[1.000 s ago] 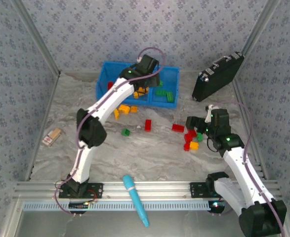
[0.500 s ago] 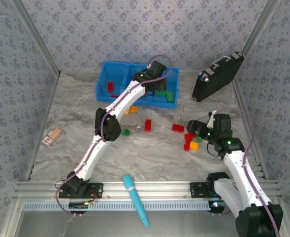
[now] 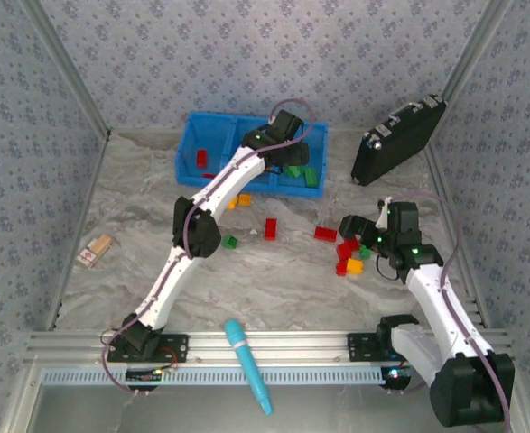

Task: Sort the legos into containers by color
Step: Place the lego in the container, then pick up the lego from the middle-right of the table.

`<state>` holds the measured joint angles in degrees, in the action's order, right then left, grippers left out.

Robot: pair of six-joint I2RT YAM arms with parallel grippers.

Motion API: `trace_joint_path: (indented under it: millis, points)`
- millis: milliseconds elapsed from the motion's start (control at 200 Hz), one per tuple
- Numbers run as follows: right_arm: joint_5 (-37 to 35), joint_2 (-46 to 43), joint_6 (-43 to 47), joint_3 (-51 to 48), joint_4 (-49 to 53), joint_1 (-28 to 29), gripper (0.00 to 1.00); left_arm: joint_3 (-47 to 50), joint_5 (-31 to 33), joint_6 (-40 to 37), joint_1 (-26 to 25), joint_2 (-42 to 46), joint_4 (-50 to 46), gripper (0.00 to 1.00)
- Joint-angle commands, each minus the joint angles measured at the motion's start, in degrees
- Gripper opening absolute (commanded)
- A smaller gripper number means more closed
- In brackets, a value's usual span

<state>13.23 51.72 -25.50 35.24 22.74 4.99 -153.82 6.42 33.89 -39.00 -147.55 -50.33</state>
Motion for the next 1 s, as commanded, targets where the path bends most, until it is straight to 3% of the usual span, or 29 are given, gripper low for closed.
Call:
trace_joint_path:
  millis: [0, 110, 250, 430, 525, 650, 720, 825, 1000]
  points:
    - [2.9, 1.0, 0.6, 2.0, -1.7, -0.1, 0.99, -1.9, -1.2, -0.7, 0.3, 0.7, 0.9, 0.80]
    - [4.2, 3.8, 4.2, 2.8, -2.5, 1.3, 0.98, -1.9, -1.6, -2.2, 0.8, 3.2, 1.1, 0.80]
    - [2.9, 10.0, 22.1, 6.9, 0.5, 5.6, 0.95, -1.9, -2.4, -5.5, 1.8, 8.6, -1.5, 0.80]
    - [3.6, 16.9, 34.0, 8.5, -2.8, 6.5, 0.99, 4.2, -4.1, -13.3, 4.9, 19.6, -8.9, 0.86]
    - [1.1, 22.1, 37.8, 12.5, -0.7, 5.8, 0.98, 15.7, -2.9, -17.7, 7.0, 29.2, -8.7, 0.90]
    - [-2.4, 25.6, 49.5, 13.9, -2.8, 7.6, 0.96, 39.5, -0.3, -21.2, 10.9, 46.8, 2.2, 0.97]
    - [0.8, 25.9, 54.6, 13.3, -3.5, 6.3, 0.95, 49.8, 1.5, -23.2, 13.5, 55.2, 6.1, 1.00]
    - [-2.6, 25.0, 68.8, 11.6, -4.0, 10.5, 0.98, 59.9, 3.6, -25.4, 17.7, 65.5, 7.5, 1.00]
    - [-4.9, 30.4, 85.7, 19.3, 4.7, 12.1, 0.99, 73.4, -0.9, -26.2, 26.1, 78.8, 7.7, 1.00]
